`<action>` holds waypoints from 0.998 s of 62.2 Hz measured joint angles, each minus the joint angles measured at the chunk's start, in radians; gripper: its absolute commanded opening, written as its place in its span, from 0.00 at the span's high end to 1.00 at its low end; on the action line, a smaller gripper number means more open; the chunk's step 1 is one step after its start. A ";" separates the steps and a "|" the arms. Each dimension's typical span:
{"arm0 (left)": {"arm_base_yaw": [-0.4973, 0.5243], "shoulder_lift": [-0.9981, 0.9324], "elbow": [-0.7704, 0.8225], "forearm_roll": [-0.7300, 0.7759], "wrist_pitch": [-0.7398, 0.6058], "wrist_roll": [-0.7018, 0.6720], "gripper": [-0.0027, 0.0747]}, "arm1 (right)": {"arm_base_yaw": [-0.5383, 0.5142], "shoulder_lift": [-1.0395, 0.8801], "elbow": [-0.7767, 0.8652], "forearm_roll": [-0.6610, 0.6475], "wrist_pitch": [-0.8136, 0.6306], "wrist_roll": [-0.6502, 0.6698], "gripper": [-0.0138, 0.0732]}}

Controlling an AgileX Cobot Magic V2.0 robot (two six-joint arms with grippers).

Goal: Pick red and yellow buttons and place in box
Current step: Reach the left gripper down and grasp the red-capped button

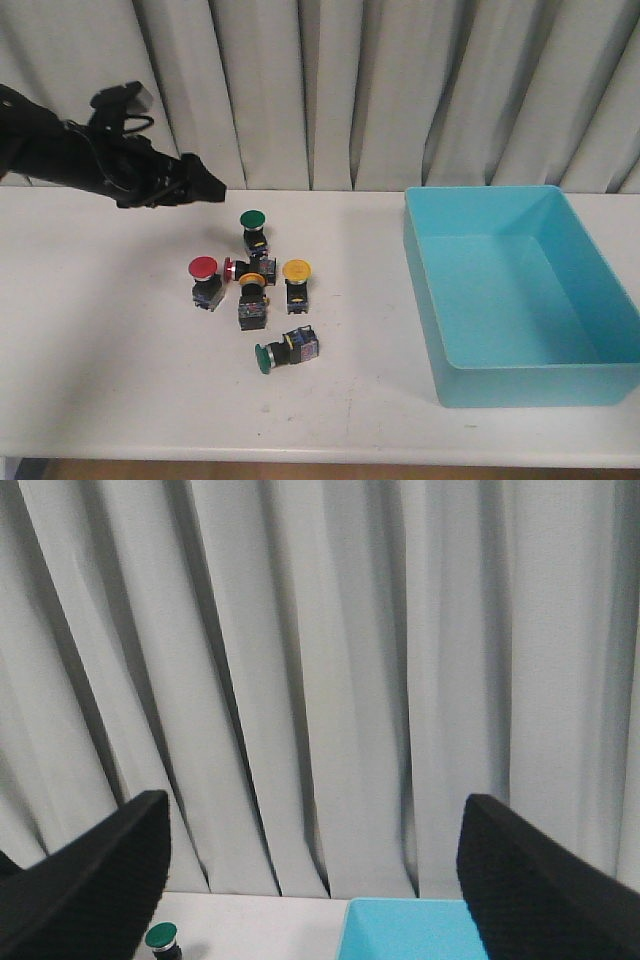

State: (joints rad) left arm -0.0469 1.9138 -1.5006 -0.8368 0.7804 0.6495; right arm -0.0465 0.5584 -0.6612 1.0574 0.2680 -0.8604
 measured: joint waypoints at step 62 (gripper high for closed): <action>-0.051 0.242 -0.006 0.213 -0.052 -0.001 0.37 | 0.000 0.000 0.000 0.000 0.036 -0.001 0.18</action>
State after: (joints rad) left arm -0.0976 2.1553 -1.5062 -0.6237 0.7283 0.6486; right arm -0.0465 0.5584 -0.6616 1.0574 0.3043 -0.8611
